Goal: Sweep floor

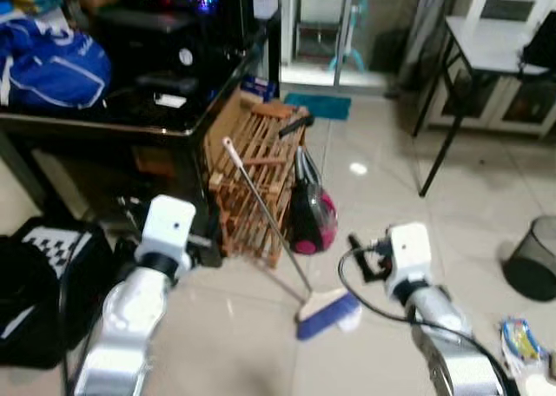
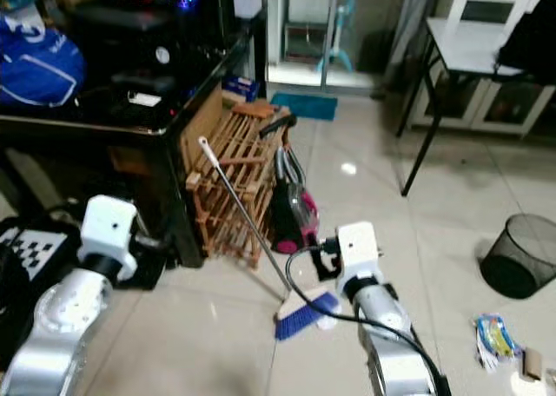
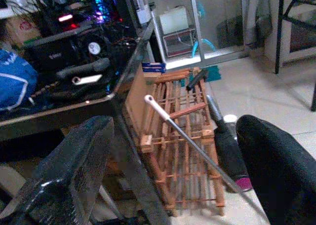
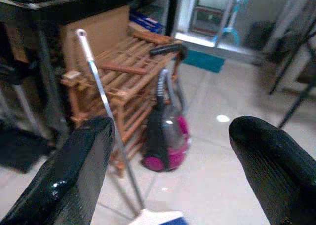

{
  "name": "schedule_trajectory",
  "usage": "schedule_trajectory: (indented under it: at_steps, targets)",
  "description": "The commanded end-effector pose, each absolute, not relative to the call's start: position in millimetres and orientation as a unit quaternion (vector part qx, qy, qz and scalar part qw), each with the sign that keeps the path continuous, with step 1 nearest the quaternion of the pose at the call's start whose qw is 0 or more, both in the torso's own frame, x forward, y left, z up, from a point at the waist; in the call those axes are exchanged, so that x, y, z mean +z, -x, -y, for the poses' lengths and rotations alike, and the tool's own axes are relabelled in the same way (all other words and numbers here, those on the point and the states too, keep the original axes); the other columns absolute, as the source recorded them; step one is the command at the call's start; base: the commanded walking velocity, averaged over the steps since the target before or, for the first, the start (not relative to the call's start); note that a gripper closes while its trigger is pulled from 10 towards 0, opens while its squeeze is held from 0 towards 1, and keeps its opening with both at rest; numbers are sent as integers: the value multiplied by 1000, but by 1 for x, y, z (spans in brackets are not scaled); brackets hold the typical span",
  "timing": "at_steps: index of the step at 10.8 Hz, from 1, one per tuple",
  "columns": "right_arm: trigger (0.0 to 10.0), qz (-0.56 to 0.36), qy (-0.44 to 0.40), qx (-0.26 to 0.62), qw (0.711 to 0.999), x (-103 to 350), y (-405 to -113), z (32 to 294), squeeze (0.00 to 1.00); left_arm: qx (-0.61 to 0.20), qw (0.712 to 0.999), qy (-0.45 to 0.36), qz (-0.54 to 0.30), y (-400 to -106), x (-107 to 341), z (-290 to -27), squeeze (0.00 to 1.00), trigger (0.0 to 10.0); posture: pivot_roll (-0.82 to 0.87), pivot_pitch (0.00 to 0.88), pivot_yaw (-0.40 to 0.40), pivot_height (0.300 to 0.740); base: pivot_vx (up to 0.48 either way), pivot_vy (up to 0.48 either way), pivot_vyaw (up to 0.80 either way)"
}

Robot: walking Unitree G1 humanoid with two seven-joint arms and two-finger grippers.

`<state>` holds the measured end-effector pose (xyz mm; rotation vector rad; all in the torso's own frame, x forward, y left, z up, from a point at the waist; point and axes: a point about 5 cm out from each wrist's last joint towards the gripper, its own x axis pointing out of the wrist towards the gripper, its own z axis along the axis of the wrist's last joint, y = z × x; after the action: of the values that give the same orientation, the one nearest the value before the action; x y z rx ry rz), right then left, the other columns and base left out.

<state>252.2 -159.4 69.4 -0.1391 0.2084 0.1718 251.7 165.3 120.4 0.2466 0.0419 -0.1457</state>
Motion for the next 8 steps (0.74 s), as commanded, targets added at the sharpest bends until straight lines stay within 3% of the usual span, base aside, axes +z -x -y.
schedule_trajectory:
  at_steps: [1, 4, 7, 8]
  targets:
    - [10000, -87, 92, 62, 990, 73, -255, 169, 0, -67, 992, -103, -18, -256, 121, -163, 0, 10000, -54, 0, 56, 740, 0, 0, 0]
    - [10000, -75, 94, 80, 990, 80, -264, 168, 0, -54, 993, -107, 1, -259, 122, -163, 0, 10000, -42, 0, 23, 740, 0, 0, 0]
    - [10000, -65, 96, 51, 992, 82, -269, 171, 0, -54, 992, -110, 4, -260, 123, -160, 0, 10000, -46, 0, 25, 740, 277, 0, 771]
    - [10000, -66, 88, 22, 994, 82, -270, 176, 0, -63, 992, -114, -1, -259, 120, -159, 0, 10000, -48, 0, 26, 740, 292, 0, 0]
